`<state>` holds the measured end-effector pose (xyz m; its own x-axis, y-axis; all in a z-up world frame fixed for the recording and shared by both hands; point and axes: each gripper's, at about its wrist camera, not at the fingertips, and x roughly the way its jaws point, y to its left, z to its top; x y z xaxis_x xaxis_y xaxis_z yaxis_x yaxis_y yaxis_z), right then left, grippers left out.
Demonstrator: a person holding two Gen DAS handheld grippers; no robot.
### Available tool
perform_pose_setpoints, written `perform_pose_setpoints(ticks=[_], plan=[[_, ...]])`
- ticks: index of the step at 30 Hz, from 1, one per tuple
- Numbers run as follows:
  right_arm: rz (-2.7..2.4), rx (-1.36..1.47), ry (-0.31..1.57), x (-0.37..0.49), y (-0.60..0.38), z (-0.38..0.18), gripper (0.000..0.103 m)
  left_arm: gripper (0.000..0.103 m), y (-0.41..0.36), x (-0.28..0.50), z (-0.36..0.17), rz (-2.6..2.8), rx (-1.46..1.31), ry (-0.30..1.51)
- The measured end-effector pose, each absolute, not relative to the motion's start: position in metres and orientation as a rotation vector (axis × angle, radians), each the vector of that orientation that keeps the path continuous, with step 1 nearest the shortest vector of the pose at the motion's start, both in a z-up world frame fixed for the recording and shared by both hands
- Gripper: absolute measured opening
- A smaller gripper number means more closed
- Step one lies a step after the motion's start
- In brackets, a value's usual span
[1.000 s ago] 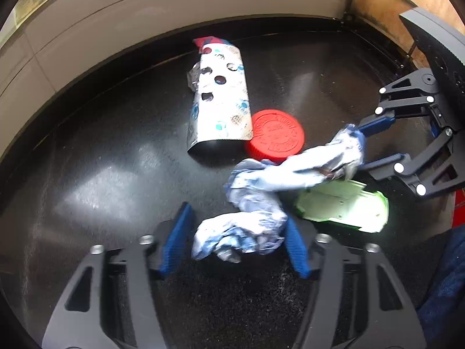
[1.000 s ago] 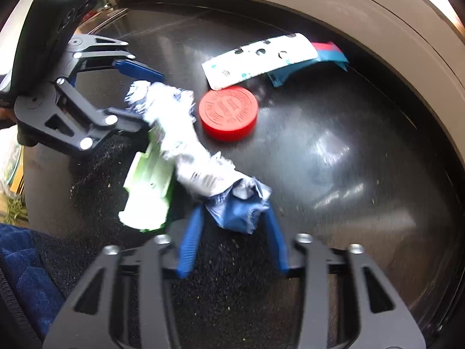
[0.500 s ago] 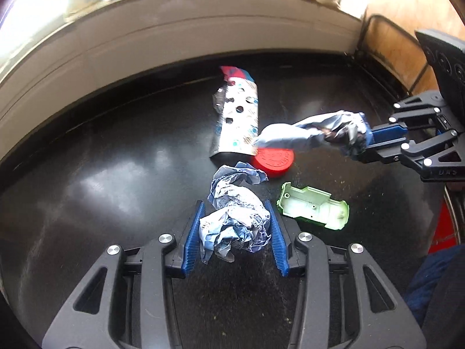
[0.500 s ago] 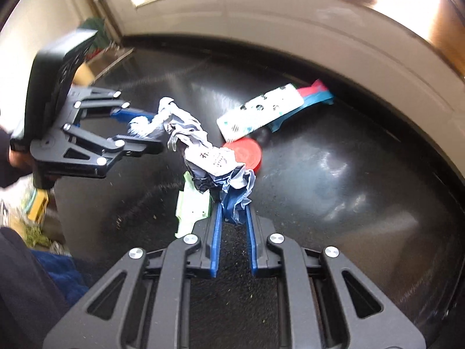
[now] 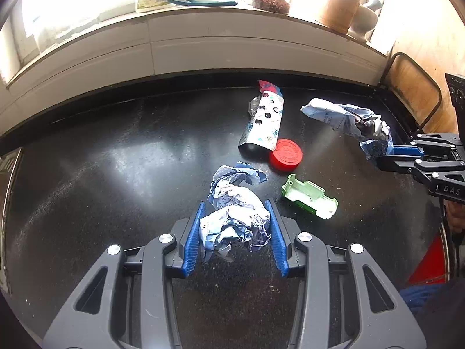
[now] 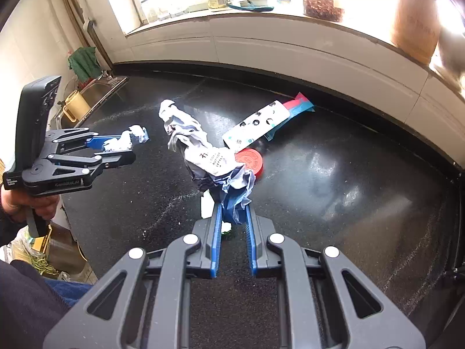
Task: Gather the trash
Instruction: 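Grasp a crumpled wrapper with the left tool while the right tool grasps the foil wrapper, then carry both wrappers over the bin and open both tools to drop them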
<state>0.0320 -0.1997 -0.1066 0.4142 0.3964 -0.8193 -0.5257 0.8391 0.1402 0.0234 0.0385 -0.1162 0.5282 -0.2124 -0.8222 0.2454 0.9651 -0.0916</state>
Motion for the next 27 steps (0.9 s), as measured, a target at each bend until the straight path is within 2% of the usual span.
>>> perform_pose_setpoints(ticks=[7,15,21,27], plan=[[0.625,-0.162,0.952,0.03,-0.157,-0.093,0.016,0.041,0.076,-0.006,-0.096,-0.148,-0.029,0.934],[0.837,-0.237,0.934,0.023,-0.041,-0.08,0.016,0.041,0.156,-0.07,-0.082,0.131,-0.118,0.892],[1.054,-0.335,0.982,-0.013,0.069,-0.091,0.016,0.041,0.216,-0.141,-0.094,0.366,-0.216,0.904],[1.242,-0.482,1.035,-0.076,0.16,-0.111,0.016,0.041,0.261,-0.224,-0.127,0.577,-0.351,0.94]])
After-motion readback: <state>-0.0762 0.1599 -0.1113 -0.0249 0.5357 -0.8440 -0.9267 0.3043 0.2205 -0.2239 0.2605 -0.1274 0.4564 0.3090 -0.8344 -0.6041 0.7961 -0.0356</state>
